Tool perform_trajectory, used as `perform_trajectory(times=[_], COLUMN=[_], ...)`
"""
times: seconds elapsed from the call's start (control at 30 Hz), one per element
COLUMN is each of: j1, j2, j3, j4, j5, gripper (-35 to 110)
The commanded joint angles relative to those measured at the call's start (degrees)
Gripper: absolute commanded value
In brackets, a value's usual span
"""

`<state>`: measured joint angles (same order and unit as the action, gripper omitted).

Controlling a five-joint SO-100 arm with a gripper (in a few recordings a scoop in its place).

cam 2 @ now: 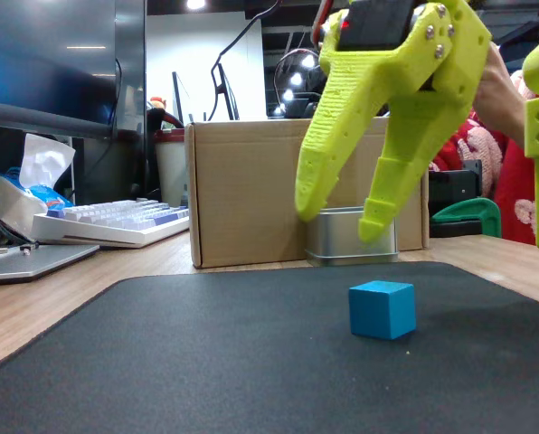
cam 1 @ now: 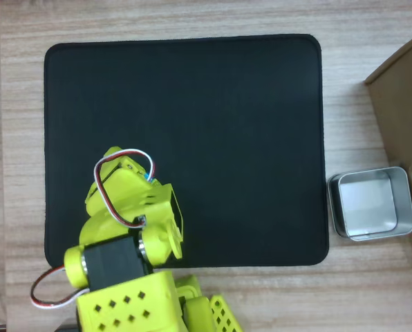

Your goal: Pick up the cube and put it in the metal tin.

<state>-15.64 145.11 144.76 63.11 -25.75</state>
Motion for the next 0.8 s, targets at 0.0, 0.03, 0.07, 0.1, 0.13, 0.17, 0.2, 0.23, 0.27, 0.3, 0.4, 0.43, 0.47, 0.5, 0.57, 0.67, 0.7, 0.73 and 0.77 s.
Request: perform_trajectory(times=[0.0,0.03,0.07,0.1,0.13,0.17,0.2,0.23,0.27,0.3,0.4,0.43,0.47,0.5,0.57,0.67,0.7,0.73,0.77], j1=[-0.79,-0.88,-0.97,-0.97,-0.97,-0.97,-0.97,-0.97,-0.79,-0.7,-0.18,-0.18,-0.09,0.09,0.09,-0.18,-0.18,-0.35,-0.7], j2=[-0.79,-1.67,-2.64,-3.34,-4.13,-4.83,-5.71,-6.59,-7.29,-7.91,-9.49,-9.93,-10.28,-10.72,-10.99,-10.99,-10.81,-10.46,-10.37], j3=[-2.64,-2.81,-2.99,-2.81,-2.2,-1.67,-1.05,-0.62,-0.35,0.18,1.85,2.72,2.99,3.52,4.31,6.42,6.86,7.38,7.73], j4=[3.34,3.96,4.75,5.36,5.36,5.36,5.36,5.19,4.66,3.78,0.09,-1.23,-1.76,-2.9,-3.96,-6.77,-7.12,-7.47,-7.65], j5=[-1.05,-1.05,-1.14,-1.93,-2.64,-3.16,-3.78,-4.48,-4.75,-5.19,-6.42,-6.77,-6.94,-7.21,-7.47,-8.61,-8.96,-9.23,-9.58], gripper=[26,26,26,26,26,26,26,26,26,26,26,26,26,26,25,20,18,16,14])
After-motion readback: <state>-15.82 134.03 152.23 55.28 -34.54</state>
